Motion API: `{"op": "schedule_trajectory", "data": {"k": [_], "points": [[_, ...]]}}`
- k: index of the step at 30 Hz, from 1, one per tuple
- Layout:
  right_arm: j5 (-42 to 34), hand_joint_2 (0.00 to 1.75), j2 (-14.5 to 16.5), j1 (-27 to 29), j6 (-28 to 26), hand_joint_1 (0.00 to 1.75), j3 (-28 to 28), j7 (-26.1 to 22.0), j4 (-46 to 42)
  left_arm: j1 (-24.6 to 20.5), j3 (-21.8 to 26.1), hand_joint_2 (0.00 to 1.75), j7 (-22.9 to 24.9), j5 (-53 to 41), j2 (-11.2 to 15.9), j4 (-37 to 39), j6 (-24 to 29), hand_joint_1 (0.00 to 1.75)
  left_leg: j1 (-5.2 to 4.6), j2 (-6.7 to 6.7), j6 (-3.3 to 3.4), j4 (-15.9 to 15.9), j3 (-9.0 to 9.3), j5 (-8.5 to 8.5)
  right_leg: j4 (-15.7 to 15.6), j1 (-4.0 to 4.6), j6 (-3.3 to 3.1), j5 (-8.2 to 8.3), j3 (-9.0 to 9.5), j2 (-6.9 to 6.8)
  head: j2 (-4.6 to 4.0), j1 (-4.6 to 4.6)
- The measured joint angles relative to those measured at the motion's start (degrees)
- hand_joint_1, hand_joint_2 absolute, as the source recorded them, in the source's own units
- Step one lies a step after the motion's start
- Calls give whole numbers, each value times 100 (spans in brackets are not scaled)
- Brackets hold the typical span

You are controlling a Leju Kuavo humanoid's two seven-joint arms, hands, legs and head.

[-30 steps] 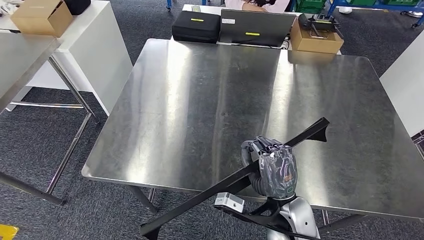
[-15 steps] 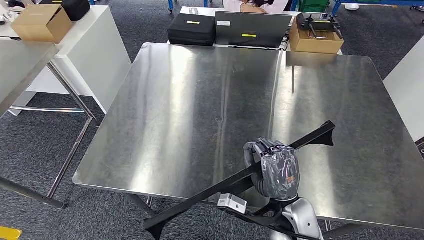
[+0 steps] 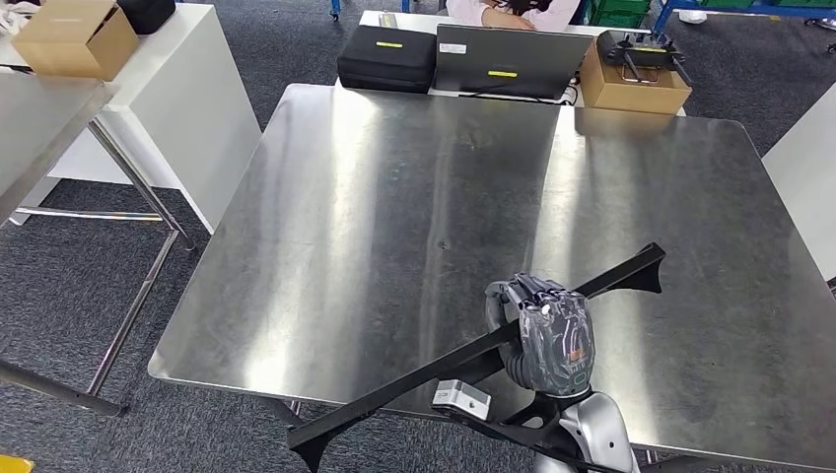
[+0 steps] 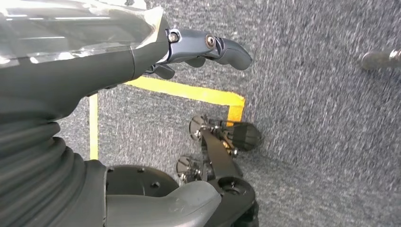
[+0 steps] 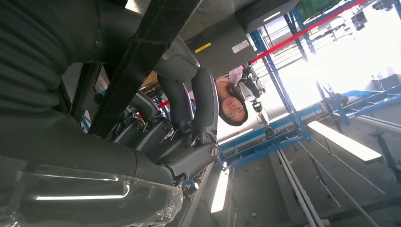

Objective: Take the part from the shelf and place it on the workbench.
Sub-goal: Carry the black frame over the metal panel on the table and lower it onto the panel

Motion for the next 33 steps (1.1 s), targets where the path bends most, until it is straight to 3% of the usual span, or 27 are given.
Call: {"op": "schedule_trajectory", "data": {"k": [6, 14, 25, 33], "points": [[-49, 175, -11, -279, 42, 175, -141, 118, 290, -1, 0, 175, 33, -36, -2, 0, 4, 0, -7, 1, 29, 1, 2, -11, -20, -2, 13, 7, 9, 0, 0, -1], [207, 175, 26, -1242, 163, 175, -804, 313, 1387, -6, 0, 175, 56, -135, 4, 0, -40, 0, -4, -1, 58, 2, 6, 2, -21, -15, 33, 20, 14, 1, 0, -2], [457, 175, -30, -3398, 154, 175, -1536, 693, 4140, -36, 5, 175, 76, -224, 50, 0, -131, 0, 0, 5, 65, 1, 8, 14, -18, -12, 42, 27, 15, 1, 0, -3], [531, 175, 5, -4105, 320, 175, -1628, 923, 5360, -51, 60, 175, 114, -202, 62, -1, -131, 0, -1, 4, 65, -5, 5, 13, -18, -12, 42, 26, 10, 1, 0, -3]]}}
